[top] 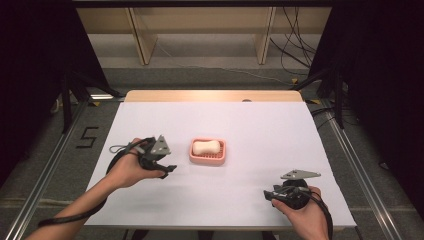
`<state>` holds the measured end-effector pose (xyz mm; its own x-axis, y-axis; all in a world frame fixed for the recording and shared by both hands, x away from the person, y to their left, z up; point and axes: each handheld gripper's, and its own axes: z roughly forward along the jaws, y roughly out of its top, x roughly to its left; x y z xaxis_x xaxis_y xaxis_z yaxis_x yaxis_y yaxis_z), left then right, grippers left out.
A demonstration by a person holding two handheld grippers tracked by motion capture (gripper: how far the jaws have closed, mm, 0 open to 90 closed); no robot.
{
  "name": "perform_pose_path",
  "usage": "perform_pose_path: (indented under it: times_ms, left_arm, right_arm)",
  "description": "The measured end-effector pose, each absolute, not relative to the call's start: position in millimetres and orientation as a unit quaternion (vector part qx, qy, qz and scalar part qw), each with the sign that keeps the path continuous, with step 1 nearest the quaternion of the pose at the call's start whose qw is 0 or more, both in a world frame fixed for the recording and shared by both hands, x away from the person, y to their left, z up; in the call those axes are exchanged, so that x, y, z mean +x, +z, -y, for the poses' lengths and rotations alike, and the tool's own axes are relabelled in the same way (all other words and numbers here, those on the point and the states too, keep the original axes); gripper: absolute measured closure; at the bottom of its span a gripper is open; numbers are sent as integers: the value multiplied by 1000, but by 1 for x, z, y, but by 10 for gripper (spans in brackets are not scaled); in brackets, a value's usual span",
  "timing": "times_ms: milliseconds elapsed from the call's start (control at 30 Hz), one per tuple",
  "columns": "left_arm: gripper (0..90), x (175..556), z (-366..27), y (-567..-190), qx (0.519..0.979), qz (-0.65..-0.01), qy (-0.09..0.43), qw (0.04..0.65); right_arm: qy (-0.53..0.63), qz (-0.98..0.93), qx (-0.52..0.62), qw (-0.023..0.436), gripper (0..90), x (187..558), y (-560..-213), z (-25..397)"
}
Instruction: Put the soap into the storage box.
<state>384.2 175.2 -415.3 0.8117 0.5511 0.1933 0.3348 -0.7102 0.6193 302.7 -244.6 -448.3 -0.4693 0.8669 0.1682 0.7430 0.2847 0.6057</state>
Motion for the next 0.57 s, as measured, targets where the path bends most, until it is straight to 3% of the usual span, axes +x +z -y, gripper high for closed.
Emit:
perform_pose_path:
  times_ms: [100, 200, 567]
  left_arm:
    - [383, 368, -197, -422, 898, -264, 186, 299]
    - [389, 345, -222, -431, 866, -297, 223, 335]
    - [384, 298, -253, -457, 838, -356, 211, 356]
  right_arm:
    - [319, -795, 507, 97, 552, 303, -448, 244]
    - [325, -799, 496, 105, 551, 305, -450, 245]
    - [323, -796, 501, 105, 533, 304, -449, 240]
